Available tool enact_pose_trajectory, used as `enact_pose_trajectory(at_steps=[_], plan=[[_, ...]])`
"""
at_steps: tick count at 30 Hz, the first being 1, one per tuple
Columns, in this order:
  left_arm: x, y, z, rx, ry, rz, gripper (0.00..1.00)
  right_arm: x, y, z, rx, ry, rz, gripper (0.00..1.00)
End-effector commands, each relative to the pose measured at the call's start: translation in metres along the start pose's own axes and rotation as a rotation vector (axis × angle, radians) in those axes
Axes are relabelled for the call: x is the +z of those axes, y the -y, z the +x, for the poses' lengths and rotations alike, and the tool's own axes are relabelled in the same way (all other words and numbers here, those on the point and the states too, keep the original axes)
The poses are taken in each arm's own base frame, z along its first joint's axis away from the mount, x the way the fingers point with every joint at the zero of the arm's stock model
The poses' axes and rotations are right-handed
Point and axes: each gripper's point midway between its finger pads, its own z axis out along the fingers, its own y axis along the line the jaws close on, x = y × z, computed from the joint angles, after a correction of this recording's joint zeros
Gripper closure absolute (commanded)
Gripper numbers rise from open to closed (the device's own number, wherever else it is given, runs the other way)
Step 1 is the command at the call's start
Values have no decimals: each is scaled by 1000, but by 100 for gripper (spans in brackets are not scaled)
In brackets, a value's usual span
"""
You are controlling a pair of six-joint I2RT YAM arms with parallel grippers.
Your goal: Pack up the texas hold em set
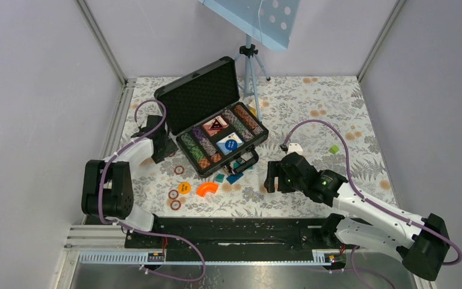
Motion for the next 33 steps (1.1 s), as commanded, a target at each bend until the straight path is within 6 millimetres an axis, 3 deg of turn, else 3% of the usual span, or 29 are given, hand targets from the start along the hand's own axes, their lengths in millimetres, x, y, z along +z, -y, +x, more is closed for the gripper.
enact_pose_trajectory(at_steps=[1,5,9,15,21,26,31,33], plan=[[-16,22,-21,-47,63,107,45,0,0,-2,2,11,5,19],[-48,19,-23,-55,118,163,43,-1,-4,-5,-21,8,-6,20],[-94,18,-29,2,190,246,39,-5,-15,-18,-35,20,-28,20],[-161,9,-25,71,287,363,37,-6,-73,-49,-142,13,-89,17],[-206,-26,-26,77,436,324,34,13,-157,-59,-271,-34,-172,17],[-220,-52,-34,79,545,243,27,36,-240,-42,-376,-120,-275,17],[-213,-55,-35,79,543,218,25,64,-300,-14,-466,-209,-325,17],[-211,-62,-39,64,557,176,25,76,-316,-6,-478,-225,-345,17]])
